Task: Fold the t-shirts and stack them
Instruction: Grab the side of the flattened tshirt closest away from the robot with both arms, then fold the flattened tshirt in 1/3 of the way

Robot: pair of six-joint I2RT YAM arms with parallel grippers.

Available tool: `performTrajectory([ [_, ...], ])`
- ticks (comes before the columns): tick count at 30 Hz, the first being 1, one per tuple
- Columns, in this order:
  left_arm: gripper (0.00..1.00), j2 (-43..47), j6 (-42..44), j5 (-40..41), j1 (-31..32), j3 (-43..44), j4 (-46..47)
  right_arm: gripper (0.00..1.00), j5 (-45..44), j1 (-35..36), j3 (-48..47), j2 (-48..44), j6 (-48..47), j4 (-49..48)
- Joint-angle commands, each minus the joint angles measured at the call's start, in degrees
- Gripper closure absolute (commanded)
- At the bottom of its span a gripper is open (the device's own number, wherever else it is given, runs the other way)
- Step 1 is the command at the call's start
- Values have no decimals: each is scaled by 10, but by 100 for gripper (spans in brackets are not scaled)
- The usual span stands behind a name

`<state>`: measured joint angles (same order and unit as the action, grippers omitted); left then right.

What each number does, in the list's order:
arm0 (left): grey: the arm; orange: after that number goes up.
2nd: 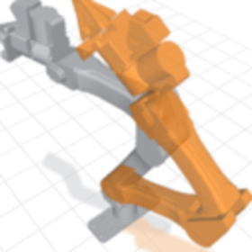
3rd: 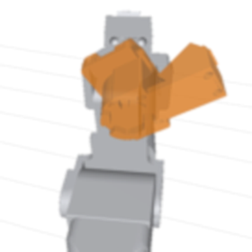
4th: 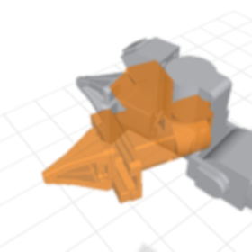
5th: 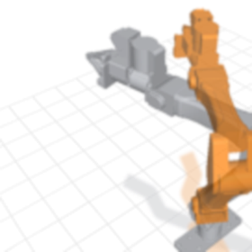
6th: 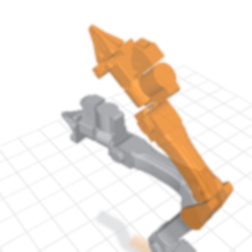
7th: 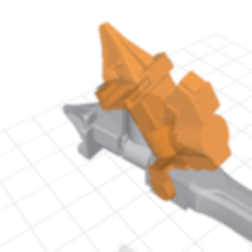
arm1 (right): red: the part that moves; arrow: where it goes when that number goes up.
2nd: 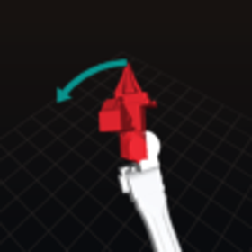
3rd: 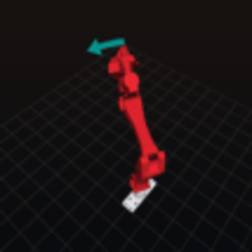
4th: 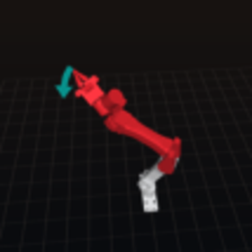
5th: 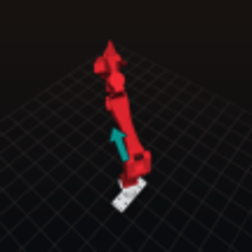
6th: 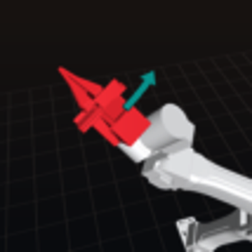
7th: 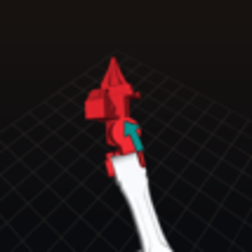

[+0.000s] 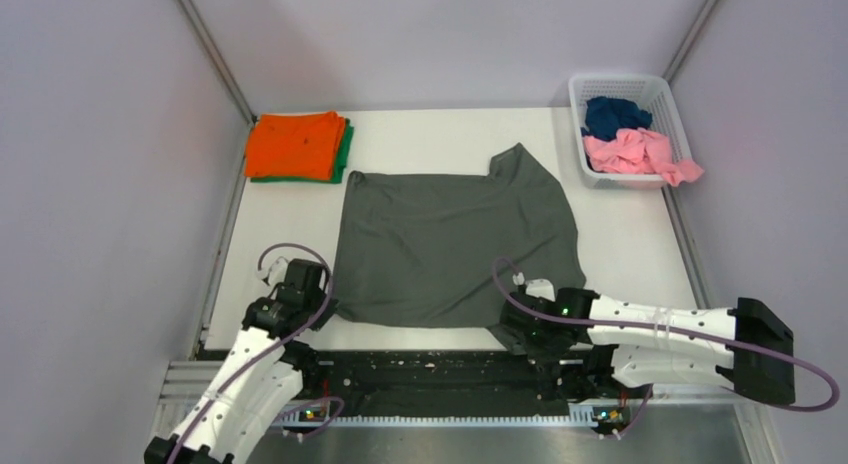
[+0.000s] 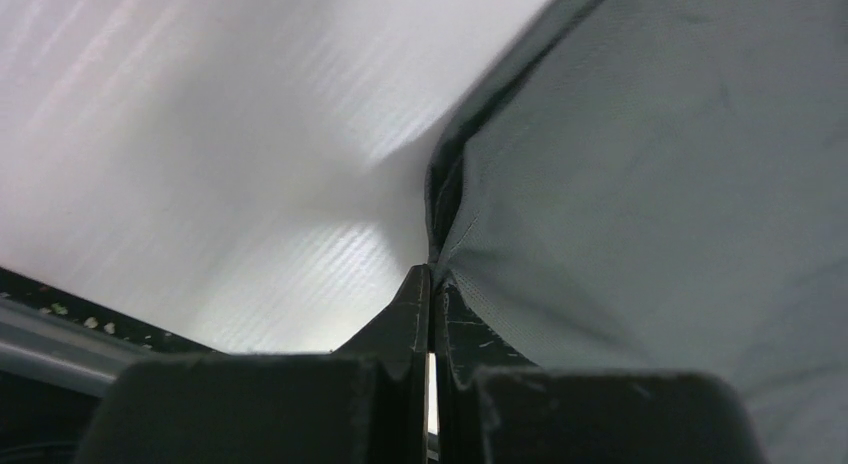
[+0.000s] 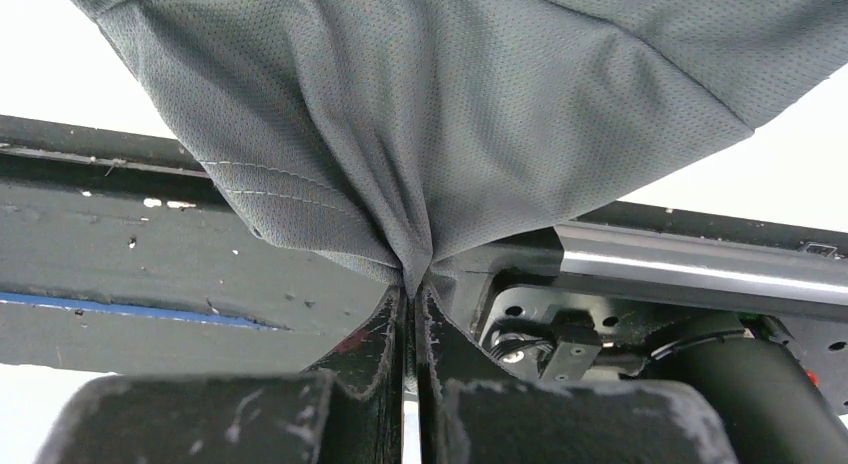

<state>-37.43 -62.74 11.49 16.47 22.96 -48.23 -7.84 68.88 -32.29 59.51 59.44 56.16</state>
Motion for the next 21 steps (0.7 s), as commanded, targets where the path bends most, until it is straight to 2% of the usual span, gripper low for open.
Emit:
performTrajectory([
  [1,100,48,-7,-36,-3,11,7,100,-33,8,-47,-22,9,32],
  [5,100,16,15,-52,-3,42,48,100,-74,-10,-89,-27,-24,31],
  [10,100,-75,33,-48,-3,85,101,100,-108,-89,-126,-27,-93,31],
  [14,100,-142,43,-16,-3,138,106,100,-136,-160,-158,-17,-150,15],
  [17,100,-183,53,-2,-4,171,120,100,-121,-223,-168,-1,-199,-8],
  [21,100,-236,58,35,-8,206,116,100,-139,-276,-183,21,-234,-26],
])
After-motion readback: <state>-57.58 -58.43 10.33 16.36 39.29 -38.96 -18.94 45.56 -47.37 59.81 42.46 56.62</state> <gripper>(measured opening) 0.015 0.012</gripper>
